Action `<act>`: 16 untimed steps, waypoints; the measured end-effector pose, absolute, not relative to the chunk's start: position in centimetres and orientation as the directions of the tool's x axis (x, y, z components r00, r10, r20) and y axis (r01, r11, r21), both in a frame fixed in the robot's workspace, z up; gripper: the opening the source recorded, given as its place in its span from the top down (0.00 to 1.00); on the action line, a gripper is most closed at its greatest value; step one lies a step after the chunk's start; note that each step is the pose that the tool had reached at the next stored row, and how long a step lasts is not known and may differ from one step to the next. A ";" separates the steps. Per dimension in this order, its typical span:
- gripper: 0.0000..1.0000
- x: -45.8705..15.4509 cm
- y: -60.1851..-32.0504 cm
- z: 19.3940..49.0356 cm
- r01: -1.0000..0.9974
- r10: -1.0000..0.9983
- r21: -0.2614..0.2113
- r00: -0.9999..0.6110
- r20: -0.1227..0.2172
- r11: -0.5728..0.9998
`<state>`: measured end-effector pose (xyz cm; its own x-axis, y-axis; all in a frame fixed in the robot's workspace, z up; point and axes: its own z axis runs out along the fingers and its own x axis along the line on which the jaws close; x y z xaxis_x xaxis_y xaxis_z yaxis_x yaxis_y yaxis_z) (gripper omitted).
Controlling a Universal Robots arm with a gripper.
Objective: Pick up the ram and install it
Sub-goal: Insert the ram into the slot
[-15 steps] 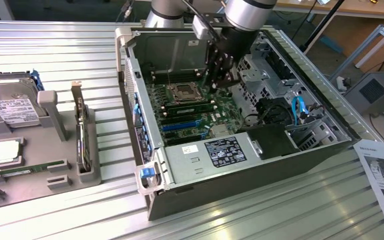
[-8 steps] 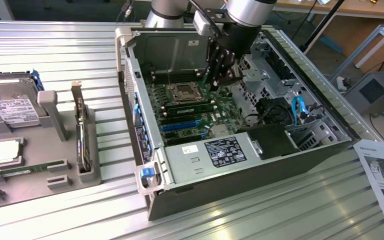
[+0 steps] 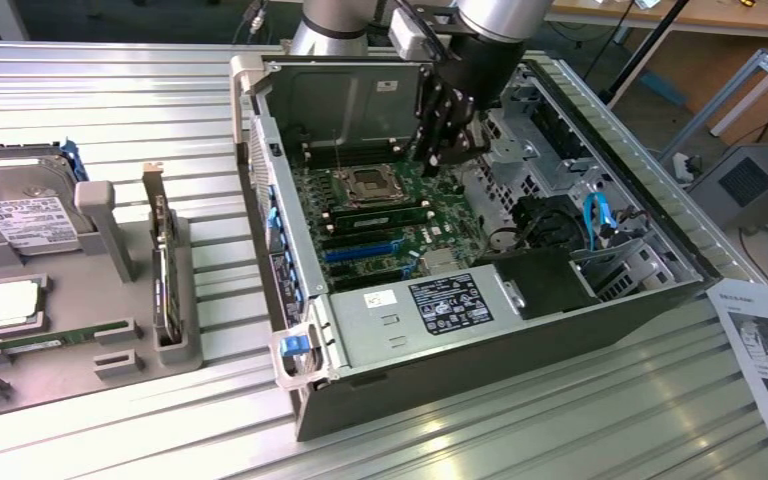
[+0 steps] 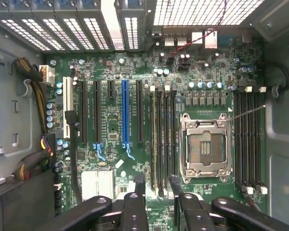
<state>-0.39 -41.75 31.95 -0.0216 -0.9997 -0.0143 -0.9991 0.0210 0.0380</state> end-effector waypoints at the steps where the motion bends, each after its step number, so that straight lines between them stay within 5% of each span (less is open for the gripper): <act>1: 0.68 -0.4 -41.8 32.0 -0.999 -1.000 0.038 -0.022 -0.014 0.021; 16: 0.68 -0.4 -41.8 34.2 -0.999 -1.000 0.038 -0.024 -0.011 0.024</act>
